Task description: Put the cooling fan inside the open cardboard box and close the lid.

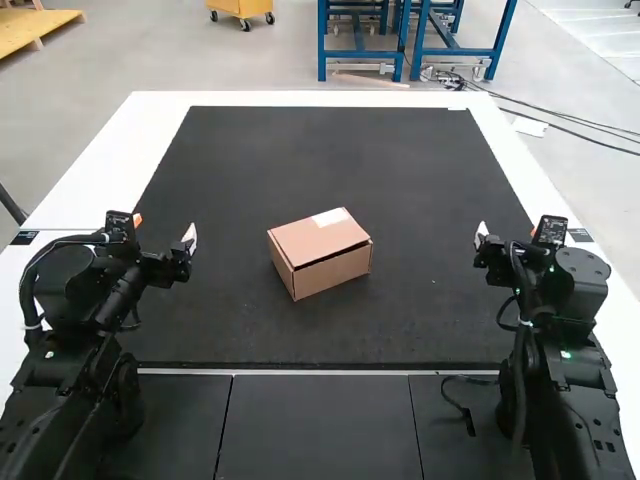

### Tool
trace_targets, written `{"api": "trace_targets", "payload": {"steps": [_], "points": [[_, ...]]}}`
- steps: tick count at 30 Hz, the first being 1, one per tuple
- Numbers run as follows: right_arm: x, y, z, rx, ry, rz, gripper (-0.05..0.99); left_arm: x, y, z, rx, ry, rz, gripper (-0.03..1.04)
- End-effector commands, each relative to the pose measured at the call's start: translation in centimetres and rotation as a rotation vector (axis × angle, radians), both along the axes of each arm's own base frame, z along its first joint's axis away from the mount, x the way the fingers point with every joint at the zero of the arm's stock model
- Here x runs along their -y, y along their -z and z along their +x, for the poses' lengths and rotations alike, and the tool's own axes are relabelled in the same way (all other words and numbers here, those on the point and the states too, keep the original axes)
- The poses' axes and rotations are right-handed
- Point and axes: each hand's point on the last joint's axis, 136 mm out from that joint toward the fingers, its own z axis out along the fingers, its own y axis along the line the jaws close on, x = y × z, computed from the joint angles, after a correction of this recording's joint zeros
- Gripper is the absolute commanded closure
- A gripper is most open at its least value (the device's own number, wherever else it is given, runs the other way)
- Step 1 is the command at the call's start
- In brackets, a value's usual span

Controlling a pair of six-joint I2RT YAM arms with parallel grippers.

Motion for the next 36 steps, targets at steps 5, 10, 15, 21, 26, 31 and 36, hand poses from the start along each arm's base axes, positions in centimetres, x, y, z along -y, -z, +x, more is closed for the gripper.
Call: {"api": "trace_targets", "payload": {"steps": [5,10,15,21,26,31,36], "points": [[0.3,7.6,-0.1,-0.158,0.015,0.011,0.02,0.0,-0.2,0.0,0.015,0.003,0.012,0.04],[-0.1,7.6,-0.1,-0.158,-0.003,0.008,0.02,0.0,-0.2,0.0,0.017,0.003,0.012,0.04],[-1.2,7.5,-0.1,-0.155,-0.048,0.003,0.02,0.0,-0.2,0.0,0.017,0.003,0.012,0.04],[-1.2,7.4,0.0,-0.152,-0.048,0.002,0.02,0.0,-0.2,0.0,0.017,0.002,0.012,0.04],[-1.2,7.4,-0.1,-0.154,-0.048,0.003,0.02,0.0,-0.2,0.0,0.017,0.003,0.012,0.04],[-1.2,7.5,0.0,-0.152,-0.048,0.002,0.02,0.0,-0.2,0.0,0.017,0.003,0.012,0.04],[-1.2,7.4,-0.1,-0.154,-0.048,0.003,0.02,0.0,-0.2,0.0,0.017,0.003,0.012,0.04]]}}
